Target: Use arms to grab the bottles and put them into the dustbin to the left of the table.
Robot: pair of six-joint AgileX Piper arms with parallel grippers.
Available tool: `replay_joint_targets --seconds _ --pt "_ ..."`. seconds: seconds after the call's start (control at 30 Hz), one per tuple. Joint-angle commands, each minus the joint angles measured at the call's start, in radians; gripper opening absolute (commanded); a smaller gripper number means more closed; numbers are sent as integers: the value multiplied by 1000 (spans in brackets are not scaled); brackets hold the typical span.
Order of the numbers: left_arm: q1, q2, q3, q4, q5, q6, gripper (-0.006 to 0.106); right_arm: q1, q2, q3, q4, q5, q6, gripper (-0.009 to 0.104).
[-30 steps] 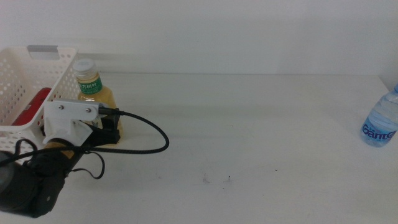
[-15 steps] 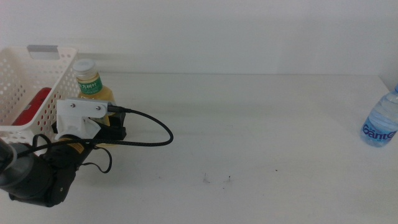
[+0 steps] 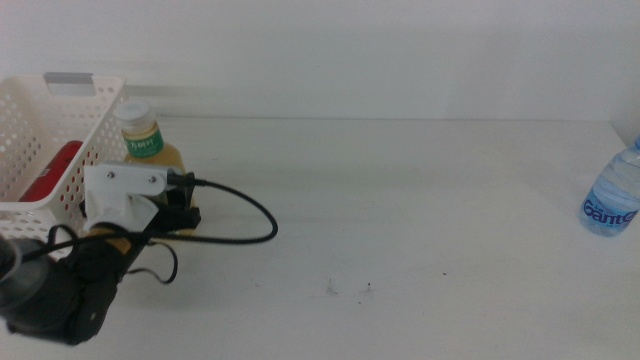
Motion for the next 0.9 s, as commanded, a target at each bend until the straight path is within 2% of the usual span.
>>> replay_joint_targets --seconds 0.0,0.2,0.33,0.53,0.63,0.77,0.87 --pt "2 -58 47 10 -58 -20 45 1 -4 4 -7 -10 -6 92" --pt "2 -275 152 22 -1 -20 45 1 -4 4 -7 -10 -6 92" --pt "0 -464 142 49 245 -38 45 1 -4 4 -7 -10 -6 92" --pt "0 -687 43 121 652 -150 45 1 -4 4 -7 -10 -6 92" --pt "0 -740 -49 280 859 -294 45 1 -4 4 -7 -10 -6 92" --pt "0 -750 -140 602 1000 -646 45 1 -4 4 -7 -10 -6 92" --pt "0 -750 -165 803 1002 -880 45 1 -4 4 -7 -10 -6 92"
